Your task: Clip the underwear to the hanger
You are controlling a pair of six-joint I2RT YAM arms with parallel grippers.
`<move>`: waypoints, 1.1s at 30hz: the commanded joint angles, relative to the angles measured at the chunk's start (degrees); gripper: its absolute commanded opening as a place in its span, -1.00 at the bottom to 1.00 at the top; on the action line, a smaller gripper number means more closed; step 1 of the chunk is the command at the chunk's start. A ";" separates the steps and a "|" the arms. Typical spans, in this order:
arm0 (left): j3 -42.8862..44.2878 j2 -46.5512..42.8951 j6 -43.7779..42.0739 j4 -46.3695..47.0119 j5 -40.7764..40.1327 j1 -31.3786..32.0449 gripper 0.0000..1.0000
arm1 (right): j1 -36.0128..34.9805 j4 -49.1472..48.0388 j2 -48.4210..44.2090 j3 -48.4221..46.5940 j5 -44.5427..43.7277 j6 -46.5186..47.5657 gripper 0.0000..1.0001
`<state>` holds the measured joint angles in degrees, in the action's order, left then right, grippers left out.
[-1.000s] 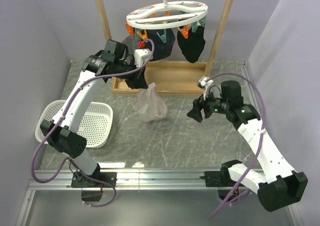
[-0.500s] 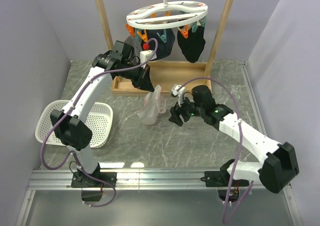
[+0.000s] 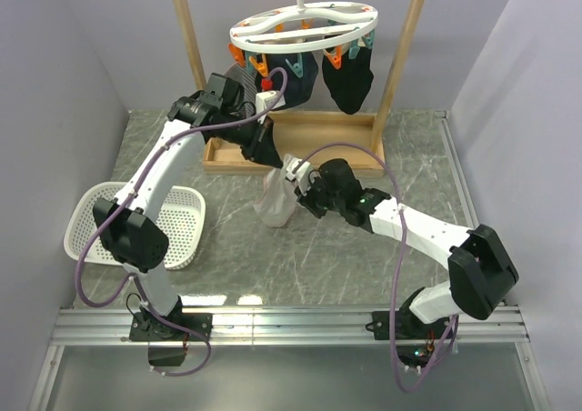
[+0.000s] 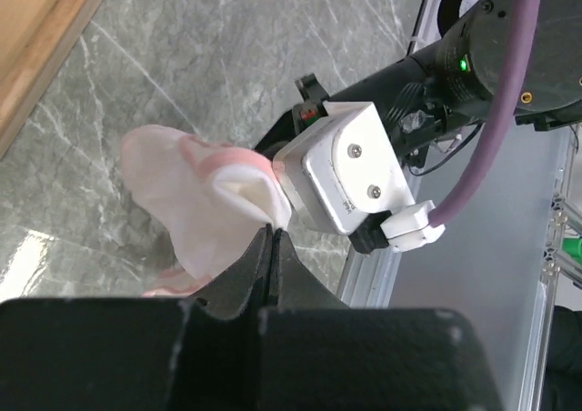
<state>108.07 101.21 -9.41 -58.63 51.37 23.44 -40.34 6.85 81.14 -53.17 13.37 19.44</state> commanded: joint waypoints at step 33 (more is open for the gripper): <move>-27.39 -7.43 -8.89 8.14 -9.52 5.93 0.13 | 3.50 26.37 -29.49 15.29 -5.55 31.38 0.35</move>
<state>78.13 95.29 -24.97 -60.53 46.57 32.97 -39.40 31.86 48.42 -37.06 9.65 58.57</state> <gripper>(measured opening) 0.569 0.692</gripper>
